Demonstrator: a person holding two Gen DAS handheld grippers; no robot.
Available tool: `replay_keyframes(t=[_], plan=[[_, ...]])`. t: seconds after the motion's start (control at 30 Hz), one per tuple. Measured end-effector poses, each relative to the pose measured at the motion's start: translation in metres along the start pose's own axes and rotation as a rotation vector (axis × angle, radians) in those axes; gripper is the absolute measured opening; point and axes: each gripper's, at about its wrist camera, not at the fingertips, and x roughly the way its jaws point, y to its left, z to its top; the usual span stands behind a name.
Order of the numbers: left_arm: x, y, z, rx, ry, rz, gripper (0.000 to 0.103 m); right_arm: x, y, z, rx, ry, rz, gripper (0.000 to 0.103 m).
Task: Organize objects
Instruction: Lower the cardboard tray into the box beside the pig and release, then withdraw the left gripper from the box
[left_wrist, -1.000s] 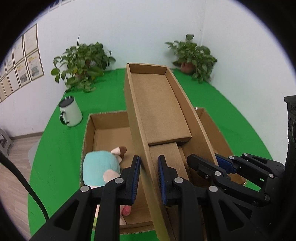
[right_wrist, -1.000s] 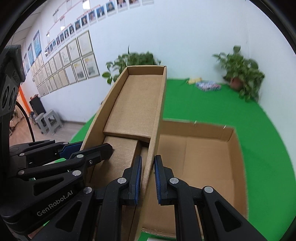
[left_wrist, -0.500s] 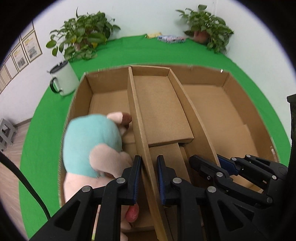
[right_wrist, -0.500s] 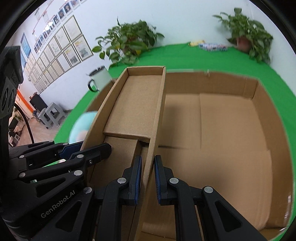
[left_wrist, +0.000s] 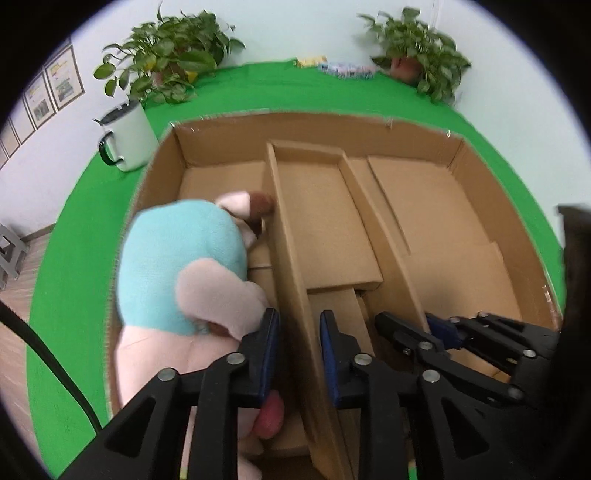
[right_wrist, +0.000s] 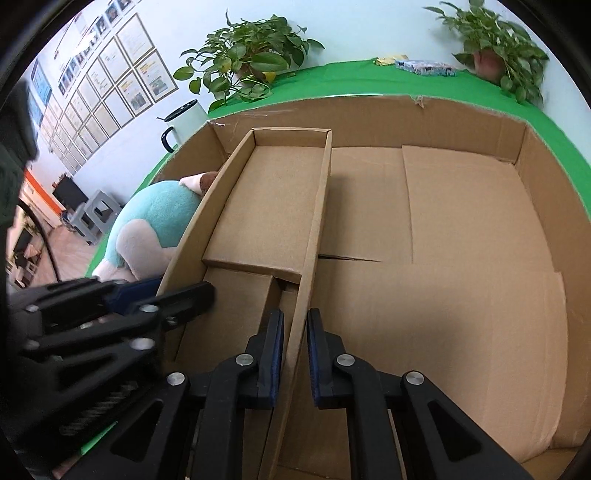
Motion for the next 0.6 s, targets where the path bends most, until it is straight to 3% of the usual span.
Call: replay_keyframes(t=[0.07,0.2,0.4,0.6], plan=[[-0.012,0.005,-0.001,-0.008,-0.017,-0.018,0.023,0.001,0.002,0.003,0.006,0.014,-0.016,0.010],[-0.038,0.017,-0.008,-0.015,-0.088,0.060,0.024,0.000,0.014,0.006,-0.010,0.026,-0.072,0.010],[-0.060,0.032,-0.019,-0.022,-0.144,0.089,0.024,0.004,0.026,0.002,-0.057,0.041,-0.132,0.010],[-0.069,0.040,-0.032,-0.046,-0.173,0.074,0.024,0.003,0.038,-0.001,-0.113,0.027,-0.142,0.014]])
